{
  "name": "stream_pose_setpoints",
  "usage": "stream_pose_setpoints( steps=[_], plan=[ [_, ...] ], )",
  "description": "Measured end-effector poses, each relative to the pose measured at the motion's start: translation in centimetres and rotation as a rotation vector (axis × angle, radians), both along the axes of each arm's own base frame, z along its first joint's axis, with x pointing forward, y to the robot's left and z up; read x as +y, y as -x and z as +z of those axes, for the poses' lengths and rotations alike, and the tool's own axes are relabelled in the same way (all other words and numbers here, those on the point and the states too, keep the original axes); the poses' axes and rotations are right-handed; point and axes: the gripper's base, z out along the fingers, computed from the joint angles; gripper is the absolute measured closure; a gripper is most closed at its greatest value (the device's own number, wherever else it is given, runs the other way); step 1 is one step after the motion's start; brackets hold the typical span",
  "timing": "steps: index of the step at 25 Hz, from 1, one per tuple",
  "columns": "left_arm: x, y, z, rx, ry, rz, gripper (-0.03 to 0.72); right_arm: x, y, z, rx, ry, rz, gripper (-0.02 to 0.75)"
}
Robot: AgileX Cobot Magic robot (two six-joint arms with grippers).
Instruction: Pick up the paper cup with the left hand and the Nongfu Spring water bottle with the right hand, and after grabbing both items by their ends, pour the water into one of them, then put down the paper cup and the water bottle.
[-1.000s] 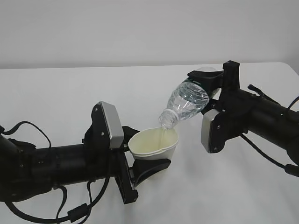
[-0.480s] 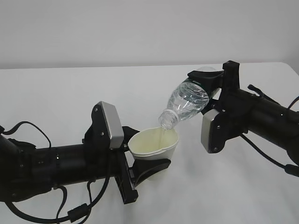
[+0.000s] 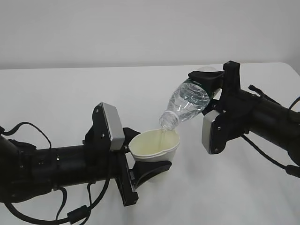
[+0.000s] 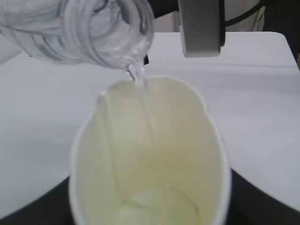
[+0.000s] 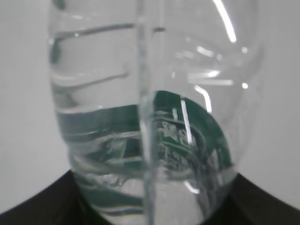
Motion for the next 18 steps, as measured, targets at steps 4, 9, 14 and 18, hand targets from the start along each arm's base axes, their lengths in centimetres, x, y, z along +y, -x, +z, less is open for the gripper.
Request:
stream_pose_setpoints(
  steps=[4, 9, 14, 18],
  plan=[
    [0.00, 0.01, -0.01, 0.000, -0.001, -0.001, 0.274, 0.00, 0.00, 0.00, -0.001, 0.001, 0.000, 0.301],
    [-0.01, 0.03, -0.01, 0.000, -0.002, -0.004, 0.274, 0.00, 0.00, 0.02, -0.003, 0.000, 0.001, 0.301],
    [-0.01, 0.05, -0.03, 0.000, -0.004, -0.006, 0.274, 0.00, 0.00, 0.02, -0.004, 0.002, 0.001, 0.301],
    [-0.02, 0.07, -0.03, -0.001, -0.004, -0.009, 0.274, 0.00, 0.00, 0.02, -0.005, 0.003, 0.001, 0.301]
  ],
)
